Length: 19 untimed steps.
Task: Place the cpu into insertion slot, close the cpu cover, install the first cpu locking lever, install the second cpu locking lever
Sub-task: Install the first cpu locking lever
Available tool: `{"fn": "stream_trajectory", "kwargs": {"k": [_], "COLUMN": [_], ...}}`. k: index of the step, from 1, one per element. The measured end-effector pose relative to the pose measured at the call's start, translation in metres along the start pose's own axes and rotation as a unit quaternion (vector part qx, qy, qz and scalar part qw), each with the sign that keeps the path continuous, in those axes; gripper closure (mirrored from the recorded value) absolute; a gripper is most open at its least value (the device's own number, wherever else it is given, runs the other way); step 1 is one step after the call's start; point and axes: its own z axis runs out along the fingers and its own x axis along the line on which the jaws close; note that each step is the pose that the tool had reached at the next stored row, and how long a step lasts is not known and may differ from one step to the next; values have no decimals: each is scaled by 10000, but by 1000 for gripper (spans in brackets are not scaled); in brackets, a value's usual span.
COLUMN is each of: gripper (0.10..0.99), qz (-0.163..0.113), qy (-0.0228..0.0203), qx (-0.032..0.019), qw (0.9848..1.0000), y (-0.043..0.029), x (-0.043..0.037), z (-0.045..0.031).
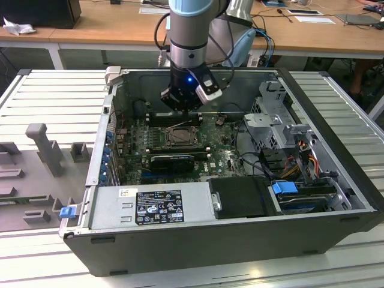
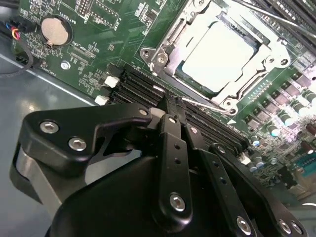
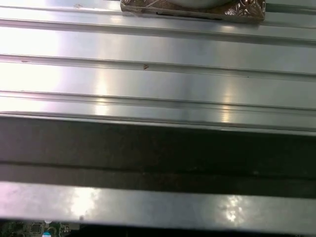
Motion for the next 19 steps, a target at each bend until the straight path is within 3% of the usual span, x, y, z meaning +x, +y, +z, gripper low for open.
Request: {"fn": "stream_trajectory", "kwargs": {"k": [13,19], "gripper": [980,980], "qz": [-26,-25], "qy": [2,4], "qx": [-1,1], "qw": [10000,10000], "y": [-22,-26], "x": [-42,-53], "z": [125,148]}}
